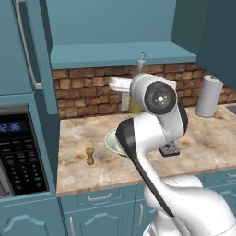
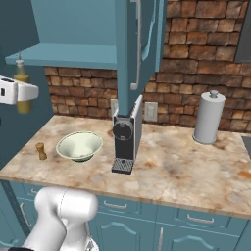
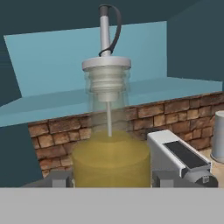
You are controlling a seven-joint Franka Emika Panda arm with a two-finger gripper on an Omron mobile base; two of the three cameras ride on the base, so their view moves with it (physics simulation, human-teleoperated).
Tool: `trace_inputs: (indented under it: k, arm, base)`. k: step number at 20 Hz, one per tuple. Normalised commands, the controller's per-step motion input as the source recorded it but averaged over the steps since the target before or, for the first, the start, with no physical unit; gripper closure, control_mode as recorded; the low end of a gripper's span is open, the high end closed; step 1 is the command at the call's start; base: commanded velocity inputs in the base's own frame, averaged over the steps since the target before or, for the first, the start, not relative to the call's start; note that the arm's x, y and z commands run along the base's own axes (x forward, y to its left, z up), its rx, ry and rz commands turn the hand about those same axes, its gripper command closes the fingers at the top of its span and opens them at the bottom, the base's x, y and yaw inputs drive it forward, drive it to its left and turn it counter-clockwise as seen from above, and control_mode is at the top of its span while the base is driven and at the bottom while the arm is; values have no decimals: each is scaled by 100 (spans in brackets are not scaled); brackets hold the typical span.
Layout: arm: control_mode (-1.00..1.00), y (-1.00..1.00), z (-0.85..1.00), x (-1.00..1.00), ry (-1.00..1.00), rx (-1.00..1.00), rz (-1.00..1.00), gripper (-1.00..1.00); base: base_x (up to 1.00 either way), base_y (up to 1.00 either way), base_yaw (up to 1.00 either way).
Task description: Retrieve the bottle and the shaker from the cabinet and place them next to the mixing bowl on the counter. Then add garlic from the fridge to the mixing bowl.
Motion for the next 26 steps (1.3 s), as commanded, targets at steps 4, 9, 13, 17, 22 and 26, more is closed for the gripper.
trace_inputs:
  k: [4,9,13,17,22,26]
  arm:
    - [-100,28,-72,-32,0,0,2,100]
    - [-100,27,-73,0,0,0,6,100]
    - [-100,26,-61,0,0,-1,5,100]
    - [-100,16,-63,-3,0,0,5,100]
    - [-100,24,-54,-3,0,0,2,100]
    - [-100,29,-50,0,0,0,0,100]
  base:
    - [0,0,0]
    - [0,0,0]
    - [0,0,0]
    - [0,0,0]
    - [0,0,0]
    - [0,0,0]
